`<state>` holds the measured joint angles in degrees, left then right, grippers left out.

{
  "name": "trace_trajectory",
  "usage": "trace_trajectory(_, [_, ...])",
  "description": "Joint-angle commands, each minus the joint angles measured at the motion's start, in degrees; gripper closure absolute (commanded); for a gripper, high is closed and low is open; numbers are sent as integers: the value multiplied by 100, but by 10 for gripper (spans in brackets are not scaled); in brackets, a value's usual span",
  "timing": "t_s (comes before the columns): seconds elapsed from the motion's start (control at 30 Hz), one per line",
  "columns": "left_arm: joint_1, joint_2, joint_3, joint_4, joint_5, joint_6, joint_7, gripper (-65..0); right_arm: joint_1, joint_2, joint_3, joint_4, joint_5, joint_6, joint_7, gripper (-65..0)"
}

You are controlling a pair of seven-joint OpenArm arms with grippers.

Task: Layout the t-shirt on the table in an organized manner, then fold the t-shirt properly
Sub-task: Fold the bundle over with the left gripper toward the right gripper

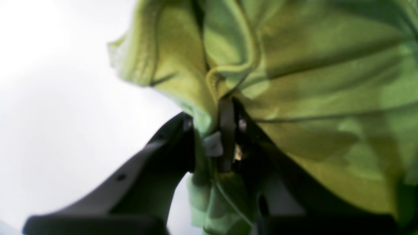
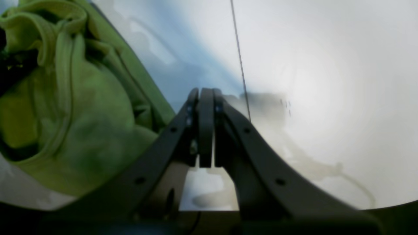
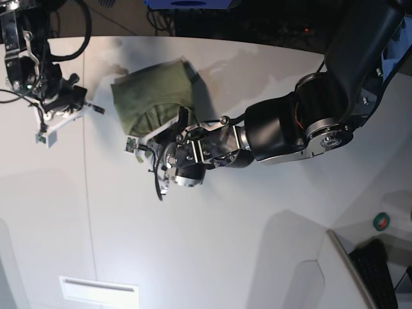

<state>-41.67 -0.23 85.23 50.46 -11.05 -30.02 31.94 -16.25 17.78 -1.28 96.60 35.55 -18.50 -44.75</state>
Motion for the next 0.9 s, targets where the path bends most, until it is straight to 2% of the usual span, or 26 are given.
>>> trace_trajectory(0.0, [-75, 36, -23, 31, 54, -106, -8, 0, 188, 64, 36, -134, -52, 0, 75, 0])
trace_trajectory(0.17, [66, 54, -132, 75, 327, -211, -8, 0, 504, 46, -44, -838, -52, 8, 75, 0])
trace_trajectory(0.37, [119, 63, -387, 75, 318, -211, -16, 0, 522, -51, -914, -811, -52, 8, 75, 0])
trace_trajectory(0.47, [101, 63, -396, 75, 300, -211, -16, 0, 504, -253, -1230, -811, -52, 8, 75, 0])
trace_trajectory(0.73, [119, 63, -492, 75, 292, -211, -25, 0, 487, -376, -1415, -811, -52, 0, 75, 0])
trace_trajectory(0.77, [127, 63, -677, 75, 292, -211, -60, -33, 487, -376, -1415, -811, -52, 0, 75, 0])
trace_trajectory(0.8, [136, 63, -897, 75, 292, -211, -148, -94, 451, -376, -1415, -811, -52, 0, 75, 0])
trace_trajectory(0.87, [136, 63, -1389, 84, 292, -220, -333, -260, 407, -367, -1380, -811, -52, 0, 75, 0])
